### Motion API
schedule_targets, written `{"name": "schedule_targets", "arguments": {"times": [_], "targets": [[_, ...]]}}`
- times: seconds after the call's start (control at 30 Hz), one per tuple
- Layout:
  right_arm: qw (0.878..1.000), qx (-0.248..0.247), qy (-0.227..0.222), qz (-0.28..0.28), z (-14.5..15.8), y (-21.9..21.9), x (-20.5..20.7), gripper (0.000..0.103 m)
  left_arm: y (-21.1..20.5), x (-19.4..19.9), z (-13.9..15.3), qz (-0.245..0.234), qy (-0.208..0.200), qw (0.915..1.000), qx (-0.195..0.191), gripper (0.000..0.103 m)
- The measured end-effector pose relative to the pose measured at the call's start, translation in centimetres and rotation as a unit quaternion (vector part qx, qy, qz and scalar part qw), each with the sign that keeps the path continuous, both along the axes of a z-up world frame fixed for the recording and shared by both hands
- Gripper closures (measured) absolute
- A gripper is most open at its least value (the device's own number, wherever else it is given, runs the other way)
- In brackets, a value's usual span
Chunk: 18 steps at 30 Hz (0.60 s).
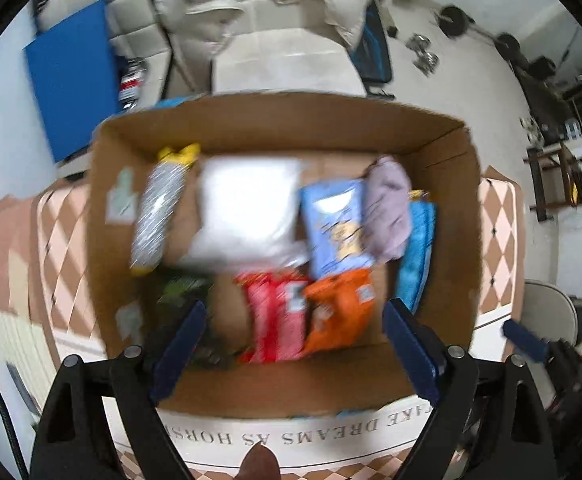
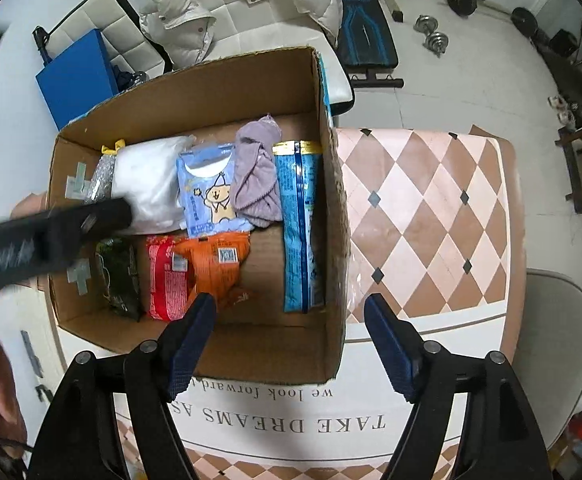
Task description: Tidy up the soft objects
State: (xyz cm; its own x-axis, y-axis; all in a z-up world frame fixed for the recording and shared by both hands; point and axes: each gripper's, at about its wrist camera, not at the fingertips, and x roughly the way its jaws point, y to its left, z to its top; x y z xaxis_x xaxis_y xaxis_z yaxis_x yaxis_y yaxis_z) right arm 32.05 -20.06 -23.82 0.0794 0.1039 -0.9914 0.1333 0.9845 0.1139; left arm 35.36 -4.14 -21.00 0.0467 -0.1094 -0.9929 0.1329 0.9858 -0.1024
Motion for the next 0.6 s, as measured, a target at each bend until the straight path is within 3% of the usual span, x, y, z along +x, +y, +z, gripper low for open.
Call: {"name": "schedule_targets", "arguments": {"times": [0.3, 0.33, 0.4, 0.6], "targets": [[1.0, -0.022, -0.018, 0.011, 0.6, 1.8, -3.1, 0.024, 3.9, -6.3, 0.3, 0.023, -0.038, 0.9986, 0.027, 0.012], [0.999, -0.024, -0.02, 0.013, 0.7, 2.0, -3.4, 0.021, 4.1, -6.8, 0.3, 0.026, -0.044, 0.9983, 0.029, 0.007], [0.999, -0.024, -0.024, 0.014, 0.9, 2.3, -3.9, 0.002, 4.4, -7.4, 0.7, 0.03, -0.059, 0.9972, 0.036, 0.0], [0.999, -0.026, -0.039, 0.013, 1.5, 2.5, -4.9, 0.0, 5.1, -8.7, 2.0, 0.042, -0.093, 0.9937, 0.046, 0.0]]}}
